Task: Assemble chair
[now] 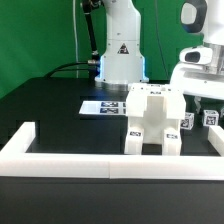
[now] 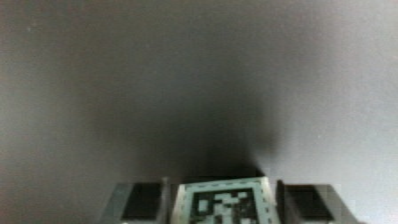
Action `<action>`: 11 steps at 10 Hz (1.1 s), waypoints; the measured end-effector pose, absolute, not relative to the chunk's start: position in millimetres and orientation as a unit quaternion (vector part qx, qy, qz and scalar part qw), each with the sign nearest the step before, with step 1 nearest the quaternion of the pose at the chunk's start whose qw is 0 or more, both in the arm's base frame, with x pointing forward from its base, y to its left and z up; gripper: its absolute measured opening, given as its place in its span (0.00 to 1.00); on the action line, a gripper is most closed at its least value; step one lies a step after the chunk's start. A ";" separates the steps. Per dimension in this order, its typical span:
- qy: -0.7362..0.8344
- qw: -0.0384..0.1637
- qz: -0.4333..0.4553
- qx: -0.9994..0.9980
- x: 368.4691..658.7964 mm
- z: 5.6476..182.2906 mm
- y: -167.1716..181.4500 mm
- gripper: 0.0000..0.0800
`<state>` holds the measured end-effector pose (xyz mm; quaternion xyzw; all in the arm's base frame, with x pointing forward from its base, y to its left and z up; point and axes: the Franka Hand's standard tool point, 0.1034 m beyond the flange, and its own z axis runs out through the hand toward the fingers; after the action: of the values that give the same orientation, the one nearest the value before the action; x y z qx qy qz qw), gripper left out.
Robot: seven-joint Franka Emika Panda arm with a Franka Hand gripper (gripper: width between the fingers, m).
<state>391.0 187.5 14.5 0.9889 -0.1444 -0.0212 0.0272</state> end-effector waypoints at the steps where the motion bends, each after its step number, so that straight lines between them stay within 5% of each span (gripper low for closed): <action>1: -0.144 0.024 -0.032 0.989 389.2 29.9 190.9 0.36; 8: -0.110 -0.032 -0.020 0.993 437.9 137.8 150.7 0.36; 11: -0.103 -0.033 -0.016 0.994 458.6 145.4 135.8 0.36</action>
Offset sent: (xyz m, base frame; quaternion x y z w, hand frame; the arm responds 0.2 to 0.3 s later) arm 0.0116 -0.0168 0.0619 0.0156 -0.0164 -0.0159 0.9996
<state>458.6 135.8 145.4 0.9939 -0.1035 -0.0159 -0.0334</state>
